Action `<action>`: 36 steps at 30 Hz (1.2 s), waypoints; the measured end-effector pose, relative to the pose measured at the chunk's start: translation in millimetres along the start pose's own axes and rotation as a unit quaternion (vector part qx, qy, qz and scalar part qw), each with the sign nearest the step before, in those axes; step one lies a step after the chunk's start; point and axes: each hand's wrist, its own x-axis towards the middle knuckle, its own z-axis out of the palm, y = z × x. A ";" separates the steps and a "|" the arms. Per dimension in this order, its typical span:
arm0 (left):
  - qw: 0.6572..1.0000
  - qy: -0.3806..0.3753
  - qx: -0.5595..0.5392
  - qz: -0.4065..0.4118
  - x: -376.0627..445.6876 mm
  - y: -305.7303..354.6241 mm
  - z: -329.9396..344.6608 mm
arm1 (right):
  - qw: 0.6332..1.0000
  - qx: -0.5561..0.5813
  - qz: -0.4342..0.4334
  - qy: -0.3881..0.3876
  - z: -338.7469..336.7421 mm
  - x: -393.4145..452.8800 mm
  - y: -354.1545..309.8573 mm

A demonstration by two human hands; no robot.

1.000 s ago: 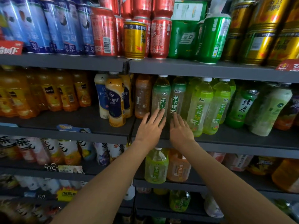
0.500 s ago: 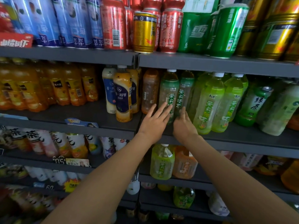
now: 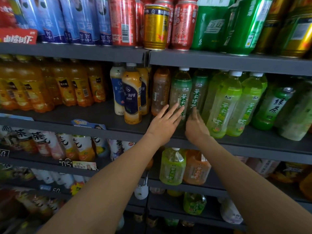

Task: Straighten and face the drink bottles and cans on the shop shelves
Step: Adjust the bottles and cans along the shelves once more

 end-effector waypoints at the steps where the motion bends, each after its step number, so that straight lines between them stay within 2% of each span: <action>1: 1.000 -0.002 0.000 0.000 0.2 0.1 0.5 | 1.000 0.001 -0.007 -0.009 3.4 -1.2 -0.8; 12: 0.999 -0.026 0.035 0.009 1.1 -2.7 1.1 | 0.998 -0.030 0.013 -0.050 11.9 9.7 1.5; 17: 0.999 -0.031 0.023 -0.001 1.8 1.1 0.4 | 1.000 0.012 -0.012 0.004 13.2 -3.1 2.7; 21: 0.998 -0.030 -0.040 -0.041 -5.7 8.9 1.6 | 0.991 0.040 -0.071 0.104 18.8 -21.5 2.7; 24: 0.984 -0.066 -0.127 -0.106 -9.8 13.5 1.4 | 0.981 0.141 -0.106 0.082 16.1 -29.7 -1.3; 28: 0.955 -0.090 -0.253 -0.125 -1.5 11.4 1.5 | 0.952 0.278 -0.114 0.053 7.7 -35.9 -8.2; 36: 0.950 -0.132 -0.271 -0.084 9.8 3.2 0.0 | 0.970 0.207 -0.108 0.062 6.2 -45.0 -2.5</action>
